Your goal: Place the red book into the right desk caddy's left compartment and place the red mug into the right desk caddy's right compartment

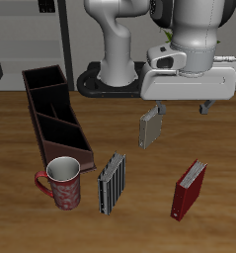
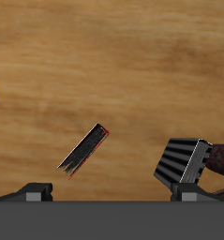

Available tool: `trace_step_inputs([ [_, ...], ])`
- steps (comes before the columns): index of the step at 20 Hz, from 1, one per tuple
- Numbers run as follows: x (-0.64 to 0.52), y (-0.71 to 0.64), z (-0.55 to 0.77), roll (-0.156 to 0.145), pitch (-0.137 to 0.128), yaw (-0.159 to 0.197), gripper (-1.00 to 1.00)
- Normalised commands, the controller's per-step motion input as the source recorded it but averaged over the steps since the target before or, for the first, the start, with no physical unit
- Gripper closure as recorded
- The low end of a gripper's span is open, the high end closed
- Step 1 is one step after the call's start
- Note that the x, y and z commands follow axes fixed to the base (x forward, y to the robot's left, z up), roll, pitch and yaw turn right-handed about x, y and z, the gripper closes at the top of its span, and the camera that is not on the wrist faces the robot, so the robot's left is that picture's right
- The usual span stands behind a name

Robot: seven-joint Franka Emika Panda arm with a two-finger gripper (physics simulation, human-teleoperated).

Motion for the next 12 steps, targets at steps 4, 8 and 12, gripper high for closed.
trace_step_inputs([
  [4,0.28,0.23,-0.17,0.018,-0.017,-0.068,-1.0],
  [8,0.2,0.08,-0.31,0.023,-0.003,-0.053,-1.0],
  [12,0.0,0.12,-0.24,0.043,-0.026,-0.072,-1.0],
])
